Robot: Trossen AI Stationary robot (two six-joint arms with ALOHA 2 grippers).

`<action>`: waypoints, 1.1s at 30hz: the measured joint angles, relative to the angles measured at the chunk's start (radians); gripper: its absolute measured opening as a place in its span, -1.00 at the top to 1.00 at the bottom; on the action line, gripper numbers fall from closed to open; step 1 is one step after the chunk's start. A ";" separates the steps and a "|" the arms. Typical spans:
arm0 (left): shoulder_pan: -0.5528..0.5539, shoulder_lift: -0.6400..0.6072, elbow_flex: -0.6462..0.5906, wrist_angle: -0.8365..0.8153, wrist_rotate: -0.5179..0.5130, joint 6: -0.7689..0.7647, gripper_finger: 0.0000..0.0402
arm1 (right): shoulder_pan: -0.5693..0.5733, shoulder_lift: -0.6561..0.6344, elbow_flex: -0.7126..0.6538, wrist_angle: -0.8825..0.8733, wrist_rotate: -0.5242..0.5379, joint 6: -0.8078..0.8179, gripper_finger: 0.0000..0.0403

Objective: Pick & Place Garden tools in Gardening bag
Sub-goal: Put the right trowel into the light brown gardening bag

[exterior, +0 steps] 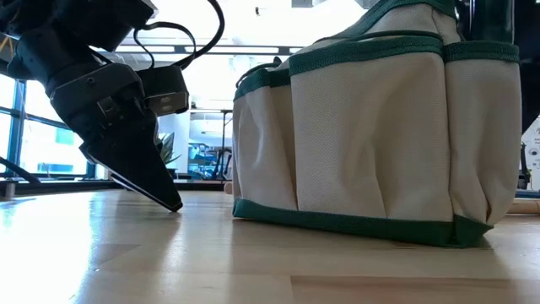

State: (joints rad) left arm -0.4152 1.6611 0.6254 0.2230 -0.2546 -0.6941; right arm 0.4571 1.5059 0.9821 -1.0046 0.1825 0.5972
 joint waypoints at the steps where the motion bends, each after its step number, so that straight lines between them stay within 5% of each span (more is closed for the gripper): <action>1: 0.000 0.000 0.000 0.000 0.000 0.000 0.20 | -0.002 0.004 0.000 0.000 0.000 0.000 0.52; 33: 0.000 0.001 -0.001 0.005 -0.009 -0.011 0.20 | -0.067 0.005 -0.284 0.405 -0.071 0.002 0.52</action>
State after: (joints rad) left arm -0.4152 1.6619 0.6243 0.2276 -0.2634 -0.7048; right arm 0.3897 1.5109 0.6981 -0.6001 0.1111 0.5995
